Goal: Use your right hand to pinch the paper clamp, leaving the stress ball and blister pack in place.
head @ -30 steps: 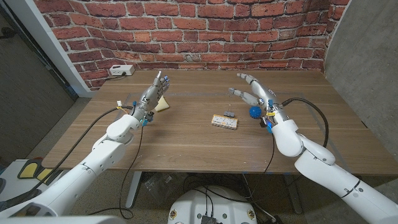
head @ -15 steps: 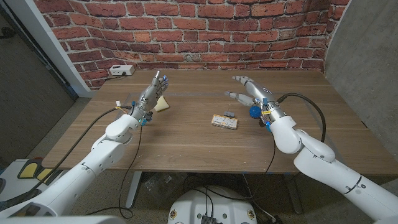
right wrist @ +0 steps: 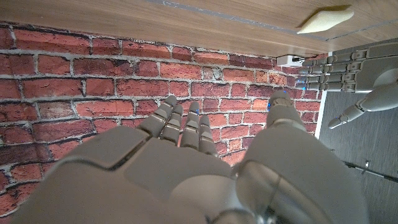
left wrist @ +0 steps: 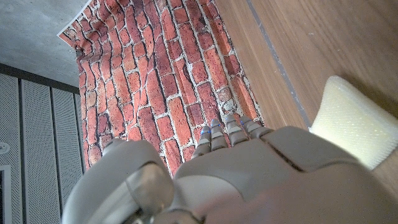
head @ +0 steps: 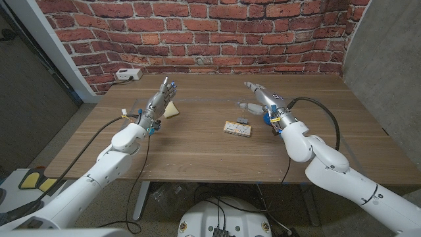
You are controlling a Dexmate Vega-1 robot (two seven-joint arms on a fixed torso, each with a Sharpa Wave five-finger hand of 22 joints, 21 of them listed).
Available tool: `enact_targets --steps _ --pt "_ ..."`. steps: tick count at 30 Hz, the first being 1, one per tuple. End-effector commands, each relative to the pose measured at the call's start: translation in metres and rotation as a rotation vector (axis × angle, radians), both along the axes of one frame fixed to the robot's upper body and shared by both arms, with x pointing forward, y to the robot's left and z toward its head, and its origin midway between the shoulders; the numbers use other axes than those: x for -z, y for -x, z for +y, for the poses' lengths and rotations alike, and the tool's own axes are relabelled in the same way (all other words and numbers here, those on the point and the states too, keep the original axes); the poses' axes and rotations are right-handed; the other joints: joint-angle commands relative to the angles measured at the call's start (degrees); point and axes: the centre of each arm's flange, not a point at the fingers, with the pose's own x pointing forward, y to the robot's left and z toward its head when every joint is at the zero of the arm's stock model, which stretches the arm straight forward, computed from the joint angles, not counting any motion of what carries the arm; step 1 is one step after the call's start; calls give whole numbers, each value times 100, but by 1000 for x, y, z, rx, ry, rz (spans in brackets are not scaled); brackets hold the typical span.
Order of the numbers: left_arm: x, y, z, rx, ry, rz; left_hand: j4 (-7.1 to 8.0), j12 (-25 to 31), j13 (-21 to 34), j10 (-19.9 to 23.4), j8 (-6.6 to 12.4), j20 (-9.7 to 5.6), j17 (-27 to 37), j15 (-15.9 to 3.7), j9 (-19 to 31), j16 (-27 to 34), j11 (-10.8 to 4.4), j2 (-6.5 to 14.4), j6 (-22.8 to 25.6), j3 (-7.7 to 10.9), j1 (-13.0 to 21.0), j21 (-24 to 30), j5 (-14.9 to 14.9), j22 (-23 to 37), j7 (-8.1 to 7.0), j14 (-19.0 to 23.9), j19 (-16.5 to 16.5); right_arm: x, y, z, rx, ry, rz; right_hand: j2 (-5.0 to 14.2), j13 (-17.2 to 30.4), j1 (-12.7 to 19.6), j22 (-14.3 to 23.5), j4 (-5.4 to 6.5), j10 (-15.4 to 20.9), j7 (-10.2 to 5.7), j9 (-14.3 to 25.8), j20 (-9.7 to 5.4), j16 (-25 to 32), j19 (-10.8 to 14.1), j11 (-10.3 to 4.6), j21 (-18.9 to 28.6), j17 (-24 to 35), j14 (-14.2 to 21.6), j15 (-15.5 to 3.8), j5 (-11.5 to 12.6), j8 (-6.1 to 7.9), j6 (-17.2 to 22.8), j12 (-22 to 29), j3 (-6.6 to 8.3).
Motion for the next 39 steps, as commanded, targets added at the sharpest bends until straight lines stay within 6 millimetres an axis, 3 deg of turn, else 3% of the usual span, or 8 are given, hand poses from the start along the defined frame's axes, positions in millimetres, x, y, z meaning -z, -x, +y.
enact_targets --steps 1,15,25,30,34,39 --pt "2 -2 -2 11 -5 1 -9 -14 27 54 -22 42 21 19 14 -15 -1 24 24 21 32 -31 -15 19 31 47 5 4 0 12 81 29 30 -107 6 6 23 22 73 82 9 3 45 112 17 59 23 132 -6 52 67 50 52 -12" --pt "5 -5 -4 24 -8 18 -6 -31 28 54 -32 65 22 11 14 -24 -7 53 37 27 49 -47 -26 20 26 46 -9 5 -11 22 130 76 104 -164 3 -2 24 42 19 63 13 16 32 107 14 49 26 132 18 66 69 6 35 -39" --pt "9 -2 -4 28 -4 19 -3 -43 29 57 -40 72 22 15 14 -28 11 71 45 30 60 -56 -35 21 14 52 -13 2 -20 31 157 114 153 -207 -4 -4 24 59 12 102 19 34 18 135 148 53 24 121 57 81 126 126 35 -61" --pt "10 -1 -4 28 -3 18 -2 -49 29 53 -44 72 22 7 14 -29 -6 77 46 30 64 -59 -39 21 15 55 -13 3 -23 34 177 125 162 -253 -17 139 20 19 195 154 23 16 75 359 105 115 16 351 -7 129 195 294 105 -41" --pt "11 -1 -4 30 -1 20 -1 -51 29 60 -41 73 22 6 14 -32 -10 82 63 30 67 -61 -43 21 12 54 -13 1 -26 35 193 139 205 -282 -20 184 18 6 180 186 23 8 63 368 78 110 15 354 -6 143 168 229 97 -42" --pt "12 -1 -4 30 -1 21 0 -54 30 63 -43 74 22 6 15 -33 -16 86 67 30 71 -63 -46 22 10 56 -13 -1 -27 35 207 155 225 -382 -24 202 19 25 18 258 23 71 10 292 146 62 18 258 59 175 101 57 32 -87"
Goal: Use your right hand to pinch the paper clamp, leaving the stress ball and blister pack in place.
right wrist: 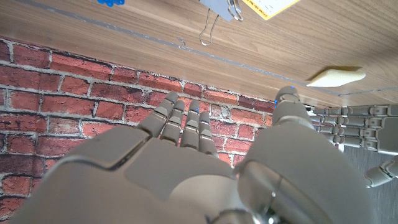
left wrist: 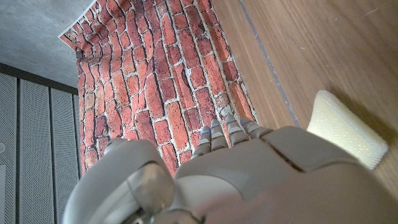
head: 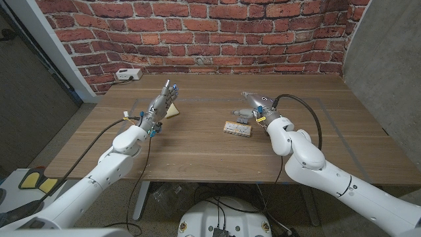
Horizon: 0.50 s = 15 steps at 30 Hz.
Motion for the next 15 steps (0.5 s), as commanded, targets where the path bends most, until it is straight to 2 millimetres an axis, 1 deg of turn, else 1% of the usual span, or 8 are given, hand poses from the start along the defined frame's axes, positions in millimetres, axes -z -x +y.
enact_targets --steps 1,7,11,15 --pt "2 1 0 3 2 2 0 -10 30 63 -1 11 22 5 15 -35 -15 33 36 29 18 -20 -4 22 37 54 -14 -3 -6 4 44 37 61 -77 16 51 19 -1 -131 45 25 49 -36 -48 34 -4 20 -33 78 73 -41 -110 -52 -31" --pt "3 0 0 7 3 4 2 -17 30 59 -5 16 22 2 15 -38 -22 38 40 28 23 -25 -9 22 37 52 -18 -3 -11 5 56 54 72 -98 15 45 19 9 -147 60 25 60 -43 -56 58 -10 21 -54 86 82 -50 -141 -57 -45" --pt "3 0 0 7 5 4 2 -21 30 59 -7 22 22 4 15 -38 -20 41 42 28 25 -29 -12 22 39 55 -23 -2 -17 5 58 63 93 -109 15 49 19 13 -151 64 25 61 -39 -51 47 -10 21 -44 91 89 -50 -147 -58 -51" --pt "4 1 0 5 5 2 3 -21 30 66 -9 24 22 2 15 -40 -21 44 44 27 27 -31 -15 22 41 53 -25 -1 -23 4 58 74 102 -112 14 85 20 12 -84 35 27 68 -22 -3 36 5 21 3 86 110 -20 -85 -30 -47"
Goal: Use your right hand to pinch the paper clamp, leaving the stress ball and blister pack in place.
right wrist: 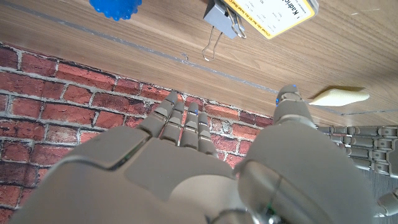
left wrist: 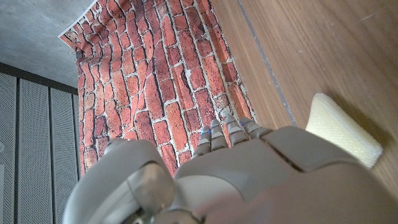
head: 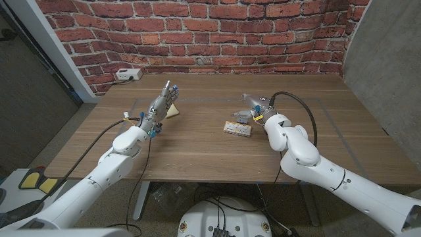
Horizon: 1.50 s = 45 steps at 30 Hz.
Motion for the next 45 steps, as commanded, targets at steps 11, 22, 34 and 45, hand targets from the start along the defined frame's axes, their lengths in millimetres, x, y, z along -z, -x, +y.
enact_targets --steps 11,22,34,45 --pt "2 0 0 0 3 1 5 -26 31 53 -19 28 22 1 16 -37 9 51 17 26 35 -36 -22 23 8 54 -26 4 -23 -1 33 56 67 -26 15 127 20 -16 104 -9 30 26 25 88 -52 16 21 137 -19 105 35 47 29 30" --pt "3 -2 -1 3 4 6 7 -34 31 53 -22 30 23 -4 16 -38 0 58 26 24 42 -41 -31 23 1 59 -26 4 -31 -1 42 103 141 -4 15 190 20 -20 68 -6 31 11 12 93 -46 11 21 122 -16 118 29 29 14 53" --pt "3 -3 -2 0 1 9 8 -43 32 55 -28 35 23 -4 16 -41 3 63 33 21 51 -50 -40 24 0 61 -38 6 -38 -6 36 100 126 48 14 311 20 -23 96 -111 33 -47 25 177 -132 30 21 182 -106 145 48 72 27 101" --pt "5 -2 -2 -4 4 12 10 -47 33 62 -32 35 23 0 17 -43 3 68 39 18 58 -55 -48 24 -6 61 -42 9 -40 -9 41 104 136 102 8 487 18 -35 208 -211 32 -111 40 333 -214 66 13 301 -218 165 97 218 66 158"
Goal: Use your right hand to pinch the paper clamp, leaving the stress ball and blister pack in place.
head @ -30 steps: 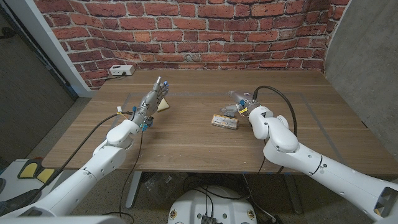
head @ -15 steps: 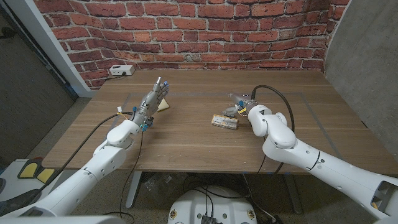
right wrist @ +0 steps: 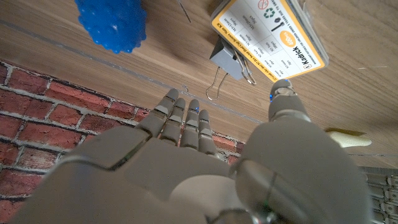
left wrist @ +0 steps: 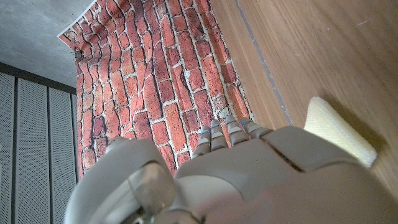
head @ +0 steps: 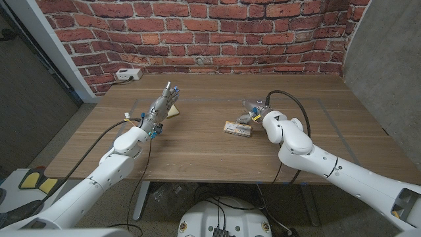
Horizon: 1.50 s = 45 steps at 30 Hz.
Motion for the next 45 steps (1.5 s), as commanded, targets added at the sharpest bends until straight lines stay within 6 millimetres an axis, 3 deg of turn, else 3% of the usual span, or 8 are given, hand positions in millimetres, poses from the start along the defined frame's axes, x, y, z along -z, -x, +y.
enact_targets --steps 1,45 --pt "1 0 0 -6 2 4 11 -5 33 59 -12 8 23 4 17 -9 -14 -8 32 18 -17 -12 -26 25 -16 60 -13 2 -4 -4 3 5 6 19 5 106 18 5 36 -49 18 -8 36 85 -38 24 13 56 -38 22 34 61 27 54" --pt "5 -8 -5 11 -3 25 12 -27 35 64 -31 55 24 0 19 -18 -7 -1 36 5 20 -32 -61 26 -37 49 -34 5 -15 -8 9 6 12 68 -21 488 19 35 648 -376 1 -158 82 625 -254 123 0 619 -365 23 168 648 194 127"
